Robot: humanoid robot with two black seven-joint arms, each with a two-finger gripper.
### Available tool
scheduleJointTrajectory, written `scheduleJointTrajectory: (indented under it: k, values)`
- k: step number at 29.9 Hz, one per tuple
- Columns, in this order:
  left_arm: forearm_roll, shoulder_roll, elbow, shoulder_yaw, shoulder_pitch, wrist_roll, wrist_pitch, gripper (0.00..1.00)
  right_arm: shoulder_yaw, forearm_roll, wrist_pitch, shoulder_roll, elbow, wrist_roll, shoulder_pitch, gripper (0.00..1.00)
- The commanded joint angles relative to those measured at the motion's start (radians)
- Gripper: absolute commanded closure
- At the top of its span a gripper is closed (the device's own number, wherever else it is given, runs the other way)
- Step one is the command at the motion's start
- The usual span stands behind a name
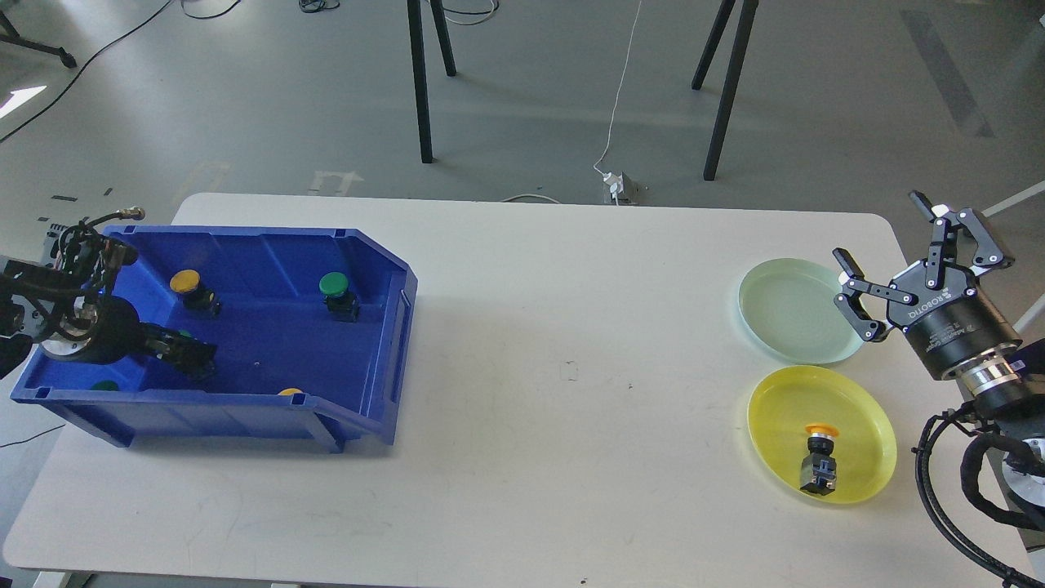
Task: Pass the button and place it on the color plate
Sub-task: 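Lower the left gripper into the bin and grasp a green-topped button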
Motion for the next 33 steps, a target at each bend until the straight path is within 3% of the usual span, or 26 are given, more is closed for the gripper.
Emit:
scheduleJointTrajectory:
  k: [1, 22, 31, 33]
  values:
    - [0.0, -0.002, 0.0, 0.0, 0.002, 0.0, 0.0, 0.07, -0.001, 0.0, 0.0, 0.0, 0.0, 0.0, -0.005, 0.05]
    - [0.005, -0.011, 0.003, 0.0, 0.008, 0.0, 0.0, 0.24, 0.003, 0.0, 0.0, 0.0, 0.0, 0.008, -0.039, 0.05]
    - [0.003, -0.011, 0.003, 0.0, 0.008, 0.0, 0.0, 0.41, 0.003, 0.0, 0.0, 0.0, -0.001, 0.008, -0.039, 0.05]
    - [0.003, -0.011, 0.003, 0.0, 0.008, 0.0, 0.0, 0.49, 0.003, 0.0, 0.0, 0.0, -0.001, 0.008, -0.039, 0.05]
